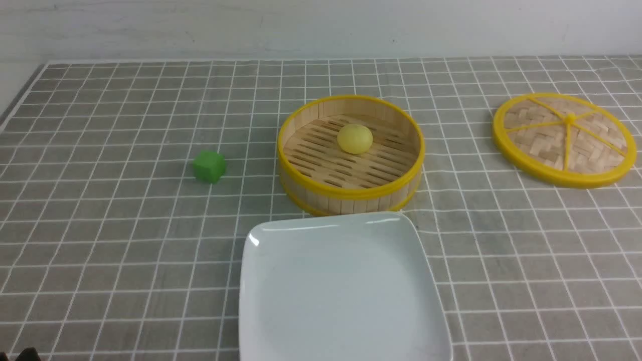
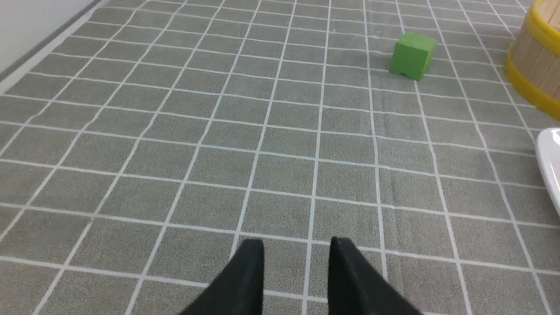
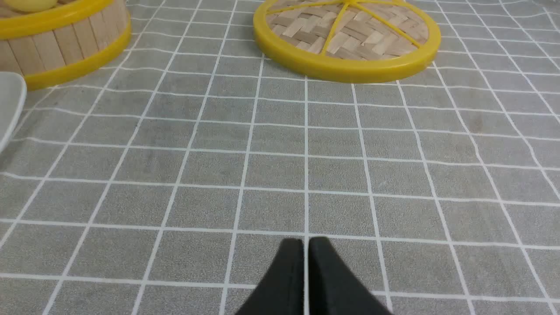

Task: Put the steamed buns into the plate on the grey tablecloth.
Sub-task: 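Reach toward a bun in the bamboo steamer with the right gripper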

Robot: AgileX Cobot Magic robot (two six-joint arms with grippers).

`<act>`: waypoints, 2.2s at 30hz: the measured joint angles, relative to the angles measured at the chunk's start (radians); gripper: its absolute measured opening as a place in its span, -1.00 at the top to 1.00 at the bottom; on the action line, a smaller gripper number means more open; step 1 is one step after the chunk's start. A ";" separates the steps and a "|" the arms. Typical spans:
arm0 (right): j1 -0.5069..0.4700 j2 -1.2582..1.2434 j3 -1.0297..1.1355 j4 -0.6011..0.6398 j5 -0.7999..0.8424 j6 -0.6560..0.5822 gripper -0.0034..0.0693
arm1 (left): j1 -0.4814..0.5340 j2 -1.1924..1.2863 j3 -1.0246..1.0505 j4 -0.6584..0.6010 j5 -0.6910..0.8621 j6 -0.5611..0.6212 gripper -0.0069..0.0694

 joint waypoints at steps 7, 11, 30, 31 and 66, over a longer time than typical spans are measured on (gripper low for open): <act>0.000 0.000 0.000 0.000 0.000 0.000 0.80 | 0.000 0.000 0.000 0.000 0.000 0.000 0.19; 0.000 0.000 0.000 0.000 0.000 0.000 0.80 | 0.000 0.000 0.000 0.000 0.000 0.000 0.19; 0.000 0.000 0.000 0.000 0.000 0.000 0.80 | 0.000 0.000 0.000 0.000 0.000 0.000 0.19; 0.000 0.000 0.000 0.000 0.000 0.000 0.80 | 0.000 0.000 0.000 0.000 0.000 0.000 0.19; 0.005 0.973 -0.803 0.724 0.613 -0.292 0.88 | 0.000 0.000 0.000 0.000 0.000 0.000 0.19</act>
